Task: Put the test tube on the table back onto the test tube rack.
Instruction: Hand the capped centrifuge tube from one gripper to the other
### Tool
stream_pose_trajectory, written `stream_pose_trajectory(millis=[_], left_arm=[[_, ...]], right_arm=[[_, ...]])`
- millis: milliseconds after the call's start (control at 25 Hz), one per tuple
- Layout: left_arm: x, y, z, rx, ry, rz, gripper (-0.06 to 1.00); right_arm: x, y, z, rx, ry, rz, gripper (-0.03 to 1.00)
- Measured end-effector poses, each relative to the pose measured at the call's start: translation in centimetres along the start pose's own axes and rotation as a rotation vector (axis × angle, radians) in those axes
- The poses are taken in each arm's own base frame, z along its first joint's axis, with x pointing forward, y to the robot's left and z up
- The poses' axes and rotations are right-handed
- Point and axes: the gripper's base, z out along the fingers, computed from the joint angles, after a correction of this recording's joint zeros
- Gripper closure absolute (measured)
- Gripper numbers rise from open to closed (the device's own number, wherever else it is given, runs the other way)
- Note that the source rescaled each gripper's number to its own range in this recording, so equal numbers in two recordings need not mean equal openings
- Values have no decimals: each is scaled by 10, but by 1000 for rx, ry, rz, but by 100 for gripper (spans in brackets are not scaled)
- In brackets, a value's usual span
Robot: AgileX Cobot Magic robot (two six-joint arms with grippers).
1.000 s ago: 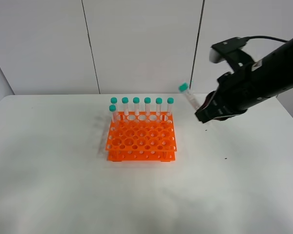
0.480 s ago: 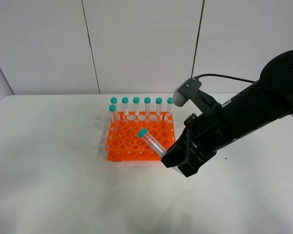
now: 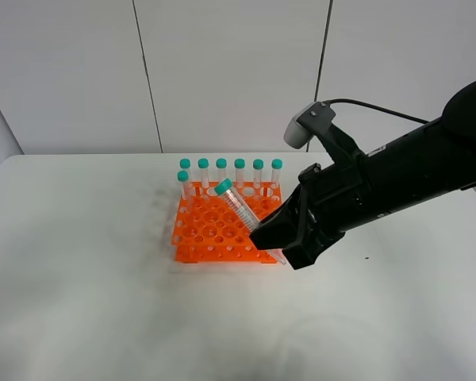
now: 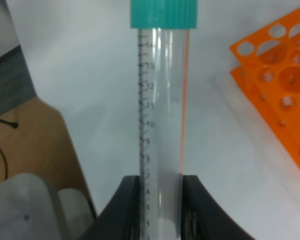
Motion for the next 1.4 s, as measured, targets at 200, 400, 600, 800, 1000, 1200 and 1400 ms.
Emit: stream_pose_trajectory(millis=[200, 400, 600, 800, 1000, 1200, 1400], left_arm=[[-5, 0, -6, -1, -29, 2, -6], [-52, -3, -23, 21, -47, 0, -6], [-107, -7, 3, 101, -17, -8, -6], [-145, -11, 58, 209, -15, -69, -6], [-166, -27, 113, 446, 15, -154, -1], [-179, -43, 150, 713, -14, -228, 0], [-178, -57, 177, 855, 13, -271, 0]], right_arm=[[-2, -6, -1, 50, -30, 9, 95], [-3, -6, -1, 54, -34, 11, 95], [-3, -6, -1, 57, -37, 12, 95], [-3, -7, -1, 63, -35, 6, 95], [-3, -7, -1, 64, -34, 5, 95], [-3, -7, -1, 64, -34, 4, 95], [-3, -7, -1, 64, -33, 3, 95]])
